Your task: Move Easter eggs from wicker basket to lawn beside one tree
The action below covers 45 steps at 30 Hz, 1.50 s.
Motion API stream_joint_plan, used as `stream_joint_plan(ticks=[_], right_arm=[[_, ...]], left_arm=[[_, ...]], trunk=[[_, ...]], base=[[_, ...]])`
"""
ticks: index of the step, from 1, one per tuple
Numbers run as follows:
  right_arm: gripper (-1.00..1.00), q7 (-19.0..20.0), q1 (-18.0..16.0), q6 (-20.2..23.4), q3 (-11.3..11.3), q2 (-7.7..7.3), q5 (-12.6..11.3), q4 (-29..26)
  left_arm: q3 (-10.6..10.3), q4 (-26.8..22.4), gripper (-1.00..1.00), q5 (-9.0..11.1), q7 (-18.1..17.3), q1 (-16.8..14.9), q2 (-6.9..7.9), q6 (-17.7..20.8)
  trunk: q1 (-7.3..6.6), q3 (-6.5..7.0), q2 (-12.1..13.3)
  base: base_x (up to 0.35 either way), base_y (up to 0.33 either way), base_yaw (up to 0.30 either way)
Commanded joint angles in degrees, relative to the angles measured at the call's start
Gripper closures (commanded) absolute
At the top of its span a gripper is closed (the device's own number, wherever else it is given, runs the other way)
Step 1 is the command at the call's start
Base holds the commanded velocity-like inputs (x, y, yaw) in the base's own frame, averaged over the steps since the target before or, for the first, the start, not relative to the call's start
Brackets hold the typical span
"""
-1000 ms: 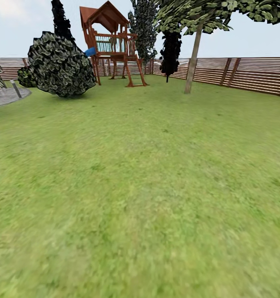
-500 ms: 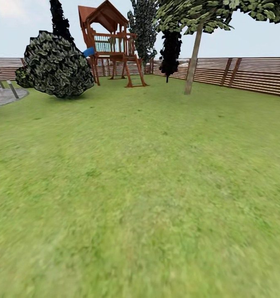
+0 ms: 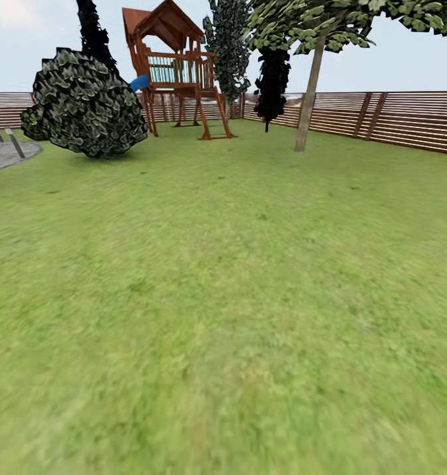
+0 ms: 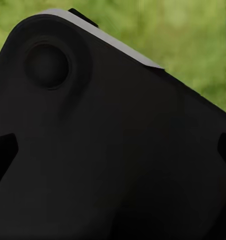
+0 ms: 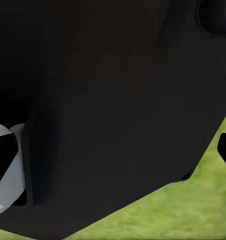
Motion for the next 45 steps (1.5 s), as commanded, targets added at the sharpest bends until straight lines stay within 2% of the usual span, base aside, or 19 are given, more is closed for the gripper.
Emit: stream_joint_plan(ticks=[1,45], right_arm=[[-1.00,0.08,0.00,0.23,0.06,-0.01,0.57,-0.11],[-1.00,0.07,0.00,0.23,0.06,-0.01,0.58,-0.11]], left_arm=[[-0.15,0.02,-1.00,0.28,0.05,-0.02,0.00,-0.19],[-0.15,0.03,-1.00,0.28,0.05,-0.02,0.00,-0.19]], trunk=[[0.03,-0.04,-0.02],[0.03,-0.04,-0.02]], base=[[0.343,-0.090,0.000],[0.343,-0.089,0.000]])
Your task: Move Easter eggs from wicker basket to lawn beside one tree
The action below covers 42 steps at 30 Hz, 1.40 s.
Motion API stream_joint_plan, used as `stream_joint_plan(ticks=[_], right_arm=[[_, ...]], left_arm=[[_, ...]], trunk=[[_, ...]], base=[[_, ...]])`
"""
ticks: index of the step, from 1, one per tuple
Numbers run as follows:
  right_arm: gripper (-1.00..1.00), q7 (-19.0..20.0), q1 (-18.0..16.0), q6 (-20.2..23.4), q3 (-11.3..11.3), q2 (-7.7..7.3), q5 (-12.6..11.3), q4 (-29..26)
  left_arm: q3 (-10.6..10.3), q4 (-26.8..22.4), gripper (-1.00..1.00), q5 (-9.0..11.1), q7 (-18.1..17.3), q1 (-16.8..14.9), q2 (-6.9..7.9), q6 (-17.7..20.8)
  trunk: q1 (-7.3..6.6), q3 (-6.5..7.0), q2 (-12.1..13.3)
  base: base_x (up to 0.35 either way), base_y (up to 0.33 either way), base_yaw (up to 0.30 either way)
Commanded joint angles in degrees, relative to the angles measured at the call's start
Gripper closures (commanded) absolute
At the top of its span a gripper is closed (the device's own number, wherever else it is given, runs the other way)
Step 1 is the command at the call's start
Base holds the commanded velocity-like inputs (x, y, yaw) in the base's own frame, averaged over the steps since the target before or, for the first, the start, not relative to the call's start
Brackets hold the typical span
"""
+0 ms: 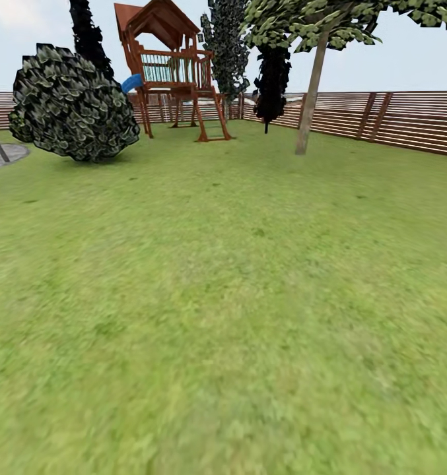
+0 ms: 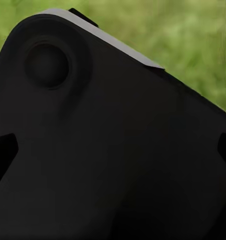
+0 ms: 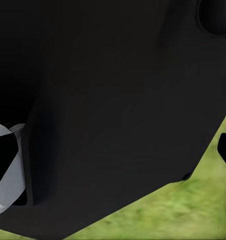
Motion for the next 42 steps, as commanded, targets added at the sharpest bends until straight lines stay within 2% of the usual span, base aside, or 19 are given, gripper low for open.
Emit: stream_joint_plan(ticks=[1,42], right_arm=[[-1.00,0.12,0.00,0.23,0.06,-0.01,0.55,-0.11],[-1.00,0.12,0.00,0.23,0.06,-0.01,0.55,-0.11]], left_arm=[[-0.15,0.01,-1.00,0.28,0.05,-0.02,0.00,-0.19],[-0.15,0.01,-1.00,0.28,0.05,-0.02,0.00,-0.19]], trunk=[[0.03,-0.04,-0.02],[0.03,-0.04,-0.02]], base=[[0.343,-0.089,0.000],[0.343,-0.089,0.000]])
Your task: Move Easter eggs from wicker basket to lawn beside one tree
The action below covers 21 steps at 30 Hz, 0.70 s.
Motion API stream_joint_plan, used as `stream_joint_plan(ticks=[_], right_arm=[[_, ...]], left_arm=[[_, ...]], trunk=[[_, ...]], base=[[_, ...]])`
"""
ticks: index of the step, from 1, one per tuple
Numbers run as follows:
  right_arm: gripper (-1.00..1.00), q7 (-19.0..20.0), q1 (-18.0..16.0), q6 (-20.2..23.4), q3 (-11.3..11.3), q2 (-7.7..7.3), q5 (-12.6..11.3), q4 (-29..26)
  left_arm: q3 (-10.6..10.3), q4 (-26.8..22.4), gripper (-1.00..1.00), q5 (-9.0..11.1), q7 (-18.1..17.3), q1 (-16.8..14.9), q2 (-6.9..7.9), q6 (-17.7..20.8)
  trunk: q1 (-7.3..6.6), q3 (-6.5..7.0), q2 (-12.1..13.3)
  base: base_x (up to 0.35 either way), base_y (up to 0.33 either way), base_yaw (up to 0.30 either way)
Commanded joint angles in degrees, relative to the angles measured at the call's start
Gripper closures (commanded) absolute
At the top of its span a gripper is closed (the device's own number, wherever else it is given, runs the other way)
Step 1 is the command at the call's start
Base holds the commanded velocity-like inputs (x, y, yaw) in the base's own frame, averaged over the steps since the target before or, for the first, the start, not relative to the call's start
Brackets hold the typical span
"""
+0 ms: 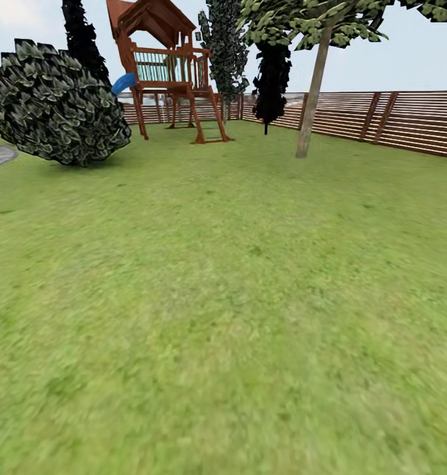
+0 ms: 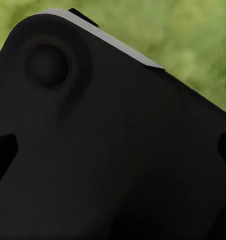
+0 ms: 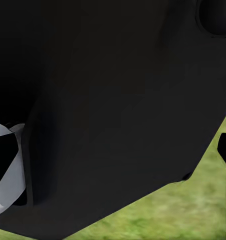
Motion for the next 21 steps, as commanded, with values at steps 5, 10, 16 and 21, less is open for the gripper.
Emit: stream_joint_plan(ticks=[5,10,16,21], right_arm=[[-1.00,0.10,0.00,0.23,0.06,-0.01,0.58,-0.11],[-1.00,0.07,0.00,0.23,0.06,-0.01,0.58,-0.11],[-1.00,0.09,0.00,0.23,0.06,-0.01,0.58,-0.11],[-1.00,0.12,0.00,0.23,0.06,-0.01,0.58,-0.11]], left_arm=[[-0.15,0.01,-1.00,0.28,0.05,-0.02,0.00,-0.17],[-0.15,0.01,-1.00,0.28,0.04,-0.02,0.00,-0.18],[-0.15,0.01,-1.00,0.28,0.05,-0.02,0.00,-0.19],[-0.15,0.01,-1.00,0.28,0.04,-0.02,0.00,-0.19]], trunk=[[0.03,-0.04,-0.02],[0.03,-0.04,-0.02],[0.03,-0.04,-0.02],[0.03,-0.04,-0.02]], base=[[0.343,-0.089,0.000],[0.343,-0.089,0.000],[0.343,-0.089,0.000],[0.343,-0.089,0.000]])
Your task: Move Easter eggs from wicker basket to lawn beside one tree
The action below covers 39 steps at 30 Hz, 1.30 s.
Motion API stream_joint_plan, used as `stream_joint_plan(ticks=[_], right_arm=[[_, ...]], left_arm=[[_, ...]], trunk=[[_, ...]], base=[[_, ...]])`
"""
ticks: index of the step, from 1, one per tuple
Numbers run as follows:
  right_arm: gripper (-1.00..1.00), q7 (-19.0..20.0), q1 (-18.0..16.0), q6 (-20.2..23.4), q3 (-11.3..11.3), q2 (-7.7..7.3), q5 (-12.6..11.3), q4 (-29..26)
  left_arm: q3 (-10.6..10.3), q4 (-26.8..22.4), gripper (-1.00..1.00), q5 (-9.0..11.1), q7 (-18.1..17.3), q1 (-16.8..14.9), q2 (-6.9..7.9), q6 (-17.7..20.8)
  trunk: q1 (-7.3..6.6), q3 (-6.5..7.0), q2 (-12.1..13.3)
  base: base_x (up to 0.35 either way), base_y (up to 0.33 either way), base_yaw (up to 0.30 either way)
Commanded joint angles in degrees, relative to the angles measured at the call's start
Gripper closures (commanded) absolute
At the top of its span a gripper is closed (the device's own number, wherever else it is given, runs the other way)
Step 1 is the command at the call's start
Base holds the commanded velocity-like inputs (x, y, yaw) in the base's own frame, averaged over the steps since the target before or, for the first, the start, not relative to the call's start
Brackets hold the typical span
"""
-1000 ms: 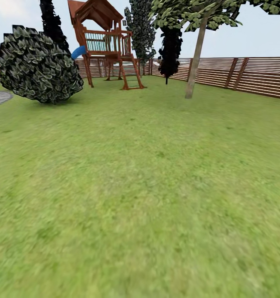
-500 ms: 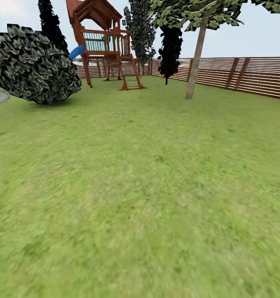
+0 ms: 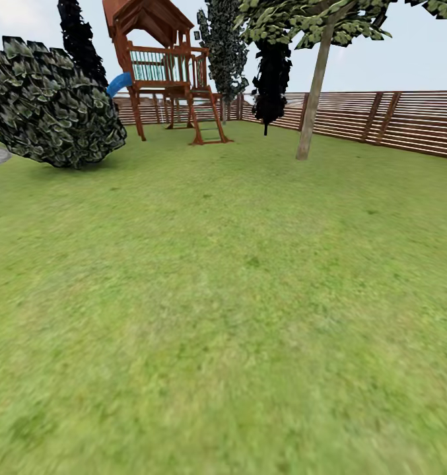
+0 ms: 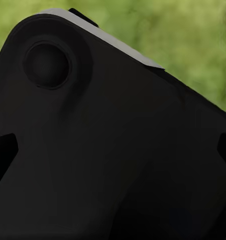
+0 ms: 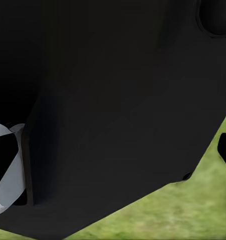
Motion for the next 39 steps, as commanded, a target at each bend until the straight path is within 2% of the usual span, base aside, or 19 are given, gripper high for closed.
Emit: stream_joint_plan(ticks=[1,39], right_arm=[[-1.00,0.08,0.00,0.23,0.06,-0.01,0.57,-0.11],[-1.00,0.06,0.00,0.23,0.06,-0.01,0.56,-0.11]], left_arm=[[-0.15,0.01,-1.00,0.28,0.05,-0.02,0.00,-0.19],[-0.15,0.01,-1.00,0.28,0.04,-0.02,0.00,-0.19]], trunk=[[0.03,-0.04,-0.02],[0.03,-0.04,-0.02]], base=[[0.343,-0.089,0.000],[0.343,-0.089,0.000]])
